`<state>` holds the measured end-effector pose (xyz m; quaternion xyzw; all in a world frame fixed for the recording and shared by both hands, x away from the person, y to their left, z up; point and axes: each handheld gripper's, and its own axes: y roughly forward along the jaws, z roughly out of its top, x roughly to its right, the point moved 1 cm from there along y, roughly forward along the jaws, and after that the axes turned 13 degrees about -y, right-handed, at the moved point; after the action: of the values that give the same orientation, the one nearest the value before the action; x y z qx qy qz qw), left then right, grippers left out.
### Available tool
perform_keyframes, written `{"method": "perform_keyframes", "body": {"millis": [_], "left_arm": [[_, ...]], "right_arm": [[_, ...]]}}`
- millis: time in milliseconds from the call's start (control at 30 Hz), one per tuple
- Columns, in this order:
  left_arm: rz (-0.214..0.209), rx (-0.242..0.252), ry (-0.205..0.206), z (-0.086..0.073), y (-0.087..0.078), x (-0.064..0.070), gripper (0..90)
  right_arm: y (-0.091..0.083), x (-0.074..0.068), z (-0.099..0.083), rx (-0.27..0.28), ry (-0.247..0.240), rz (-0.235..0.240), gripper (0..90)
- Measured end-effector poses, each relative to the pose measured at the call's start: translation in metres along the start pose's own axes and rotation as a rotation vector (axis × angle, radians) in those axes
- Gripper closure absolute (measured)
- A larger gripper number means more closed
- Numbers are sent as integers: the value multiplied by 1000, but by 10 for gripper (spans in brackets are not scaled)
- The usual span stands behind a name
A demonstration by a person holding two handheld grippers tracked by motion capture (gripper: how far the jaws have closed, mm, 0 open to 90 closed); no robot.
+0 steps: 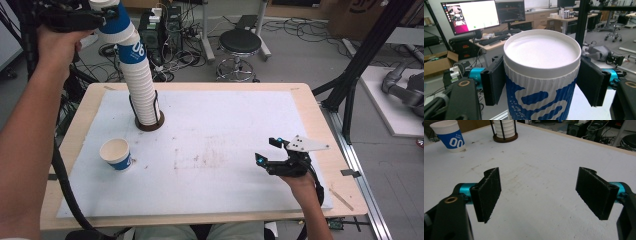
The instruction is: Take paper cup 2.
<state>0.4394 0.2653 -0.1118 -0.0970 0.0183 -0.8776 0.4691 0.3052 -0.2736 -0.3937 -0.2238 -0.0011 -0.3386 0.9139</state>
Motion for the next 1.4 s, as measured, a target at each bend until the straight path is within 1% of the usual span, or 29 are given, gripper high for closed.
{"method": "perform_keyframes", "body": {"millis": [33,133,200,300,500,567,600,667,700,767,800,900,933,1000,1067,1167,1233,1400], "left_arm": [[-8,9,-6,1,-2,1,289],[-21,20,4,4,-7,5,289],[-33,25,4,5,-9,7,289],[-66,36,2,6,-14,12,289],[-148,30,7,0,-16,26,289],[-171,26,17,-2,-17,32,289],[-189,30,8,-3,-16,35,289],[-216,26,5,-5,-16,39,289],[-230,21,10,-7,-16,42,289],[-254,11,19,-11,-15,48,289],[-267,8,17,-13,-14,52,289],[-316,4,15,-22,-12,62,289],[-332,-5,21,-24,-12,64,289],[-353,-19,25,-30,-10,70,289],[-373,-26,20,-37,-8,74,289],[-394,-29,13,-47,-6,79,289],[-403,-37,16,-54,-6,80,288],[-425,-52,14,-76,-3,86,288]], "right_arm": [[0,0,0,-1,3,1,210],[1,0,0,0,-4,0,210],[2,-1,1,-2,-1,2,210],[1,-1,1,-4,3,4,210],[1,-1,1,1,-8,-1,210],[1,-1,1,1,-9,-2,210],[1,-1,1,1,-9,-2,210],[1,-2,2,0,-6,2,210],[1,-3,2,-3,-2,2,210],[1,-2,2,-3,-6,3,210],[1,-2,2,-3,-5,3,210],[1,-3,2,-3,-5,4,210],[1,-3,2,-3,-5,4,210],[1,-3,2,-3,-6,3,210],[1,-3,2,-1,-7,2,210],[1,-3,2,-1,-8,1,210],[1,-3,2,0,-6,1,210],[2,-3,1,-2,-9,5,210]]}}
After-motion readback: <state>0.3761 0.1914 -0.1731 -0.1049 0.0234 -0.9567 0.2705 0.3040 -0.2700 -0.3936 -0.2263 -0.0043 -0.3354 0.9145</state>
